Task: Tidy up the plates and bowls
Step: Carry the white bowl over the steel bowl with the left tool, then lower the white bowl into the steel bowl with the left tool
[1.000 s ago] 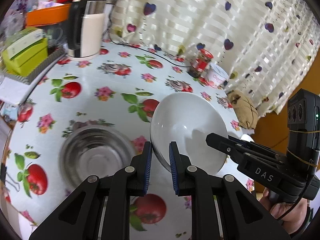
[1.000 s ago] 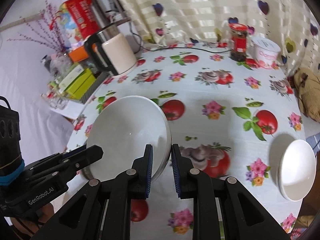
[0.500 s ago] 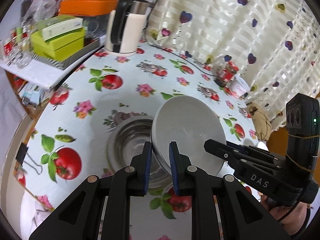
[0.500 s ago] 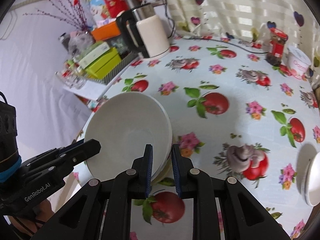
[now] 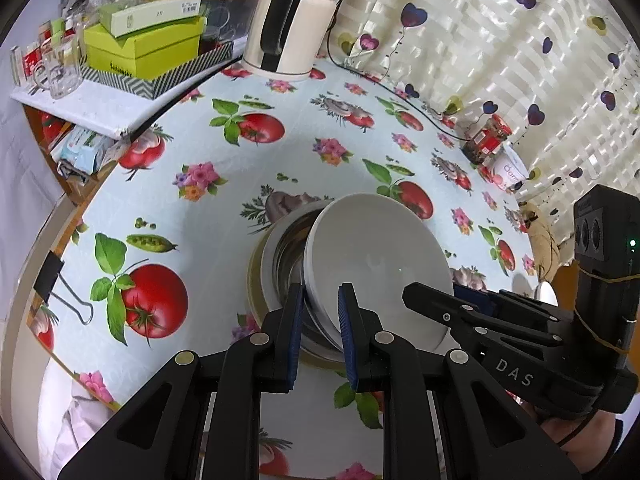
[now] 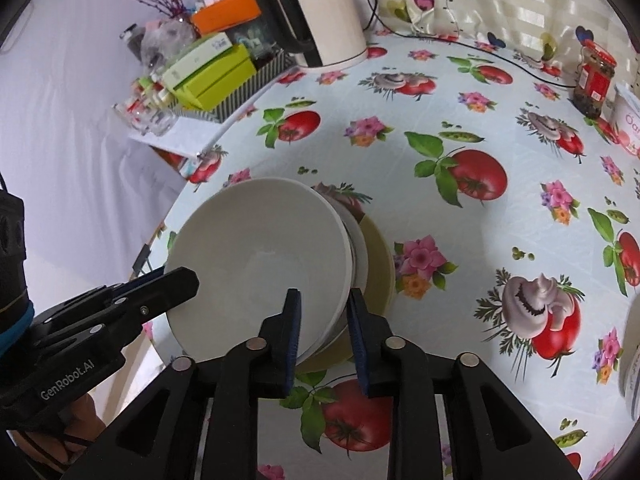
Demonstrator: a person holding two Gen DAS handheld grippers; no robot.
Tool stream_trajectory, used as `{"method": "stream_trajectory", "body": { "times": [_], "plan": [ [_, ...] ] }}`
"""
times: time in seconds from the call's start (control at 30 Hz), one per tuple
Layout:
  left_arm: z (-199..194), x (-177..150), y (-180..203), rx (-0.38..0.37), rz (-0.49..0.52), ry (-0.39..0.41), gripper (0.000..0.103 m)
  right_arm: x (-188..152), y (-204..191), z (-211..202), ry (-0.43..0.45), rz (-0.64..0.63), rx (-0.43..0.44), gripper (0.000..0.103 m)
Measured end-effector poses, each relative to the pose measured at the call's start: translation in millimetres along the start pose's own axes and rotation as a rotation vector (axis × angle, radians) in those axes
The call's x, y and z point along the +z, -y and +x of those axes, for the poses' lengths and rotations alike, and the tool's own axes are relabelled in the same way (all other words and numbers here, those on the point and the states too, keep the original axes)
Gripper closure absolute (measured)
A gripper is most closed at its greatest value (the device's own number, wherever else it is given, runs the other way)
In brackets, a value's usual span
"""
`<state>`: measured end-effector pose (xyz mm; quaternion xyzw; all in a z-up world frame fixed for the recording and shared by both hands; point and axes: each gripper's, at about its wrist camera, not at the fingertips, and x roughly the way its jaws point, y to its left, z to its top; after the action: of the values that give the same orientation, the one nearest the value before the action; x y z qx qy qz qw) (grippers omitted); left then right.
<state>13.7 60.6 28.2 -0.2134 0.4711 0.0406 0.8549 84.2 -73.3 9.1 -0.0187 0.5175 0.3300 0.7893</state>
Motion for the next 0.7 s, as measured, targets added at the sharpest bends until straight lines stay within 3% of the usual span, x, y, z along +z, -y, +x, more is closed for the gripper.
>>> {"method": "stream_trajectory", "body": {
  "times": [0.27, 0.5, 0.7],
  "plan": [
    [6.1, -2.5, -7.5, -0.001, -0.014, -0.014, 0.085, -1.1, -3.1, 8.9, -0.016, -0.030, -0.005, 0.073],
    [1.7, -0.8, -11.8, 0.005, -0.006, 0.022, 0.085, -1.9, -6.5, 6.5, 0.004, -0.041, 0.000, 0.053],
    [7.4, 2.0, -21.5, 0.007, -0.019, 0.026, 0.085, -1.6, -2.4, 0.4, 0.036, -0.029, -0.006, 0.050]
  ]
}}
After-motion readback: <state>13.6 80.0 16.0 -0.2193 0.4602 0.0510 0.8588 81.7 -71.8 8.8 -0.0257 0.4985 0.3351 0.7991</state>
